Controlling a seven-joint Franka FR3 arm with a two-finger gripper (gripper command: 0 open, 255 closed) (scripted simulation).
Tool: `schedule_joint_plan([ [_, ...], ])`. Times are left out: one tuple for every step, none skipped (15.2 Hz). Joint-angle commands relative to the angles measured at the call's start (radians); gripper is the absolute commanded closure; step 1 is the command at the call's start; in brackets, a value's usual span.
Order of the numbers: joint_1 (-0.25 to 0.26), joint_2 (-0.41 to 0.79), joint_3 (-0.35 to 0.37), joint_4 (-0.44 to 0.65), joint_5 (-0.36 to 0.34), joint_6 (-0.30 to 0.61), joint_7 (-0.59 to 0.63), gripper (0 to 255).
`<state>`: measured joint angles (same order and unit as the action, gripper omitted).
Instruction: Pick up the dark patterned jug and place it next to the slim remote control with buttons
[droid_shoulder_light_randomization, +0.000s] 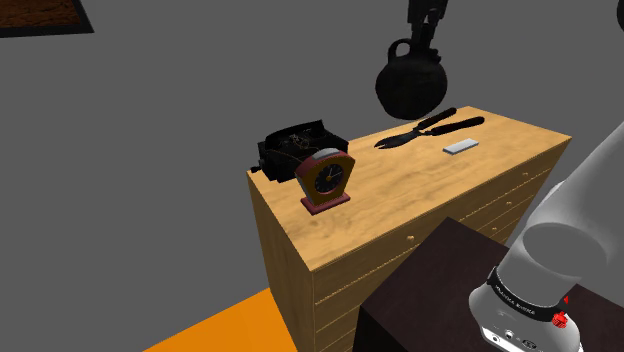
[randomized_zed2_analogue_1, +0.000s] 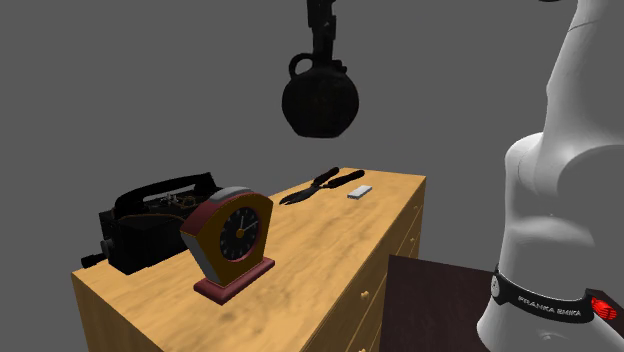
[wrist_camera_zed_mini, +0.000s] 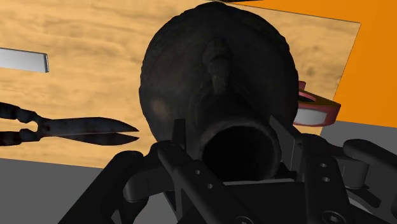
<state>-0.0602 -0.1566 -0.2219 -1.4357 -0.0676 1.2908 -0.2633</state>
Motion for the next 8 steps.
schedule_joint_plan([
  [-0.021, -0.010, -0.031, -0.005, -0.006, 0.003, -0.054, 255],
  [-0.031, -0.013, -0.046, -0.007, -0.009, 0.003, -0.079, 255],
  [-0.041, -0.015, -0.061, -0.008, -0.012, 0.004, -0.105, 255],
  [-0.051, -0.016, -0.077, -0.008, -0.014, 0.004, -0.131, 255],
  [-0.061, -0.016, -0.093, -0.006, -0.016, 0.005, -0.158, 255],
  [-0.071, -0.014, -0.109, -0.003, -0.018, 0.005, -0.184, 255],
  [-0.080, -0.011, -0.126, 0.001, -0.020, 0.005, -0.211, 255],
  [-0.091, -0.007, -0.143, 0.007, -0.020, 0.005, -0.238, 255],
])
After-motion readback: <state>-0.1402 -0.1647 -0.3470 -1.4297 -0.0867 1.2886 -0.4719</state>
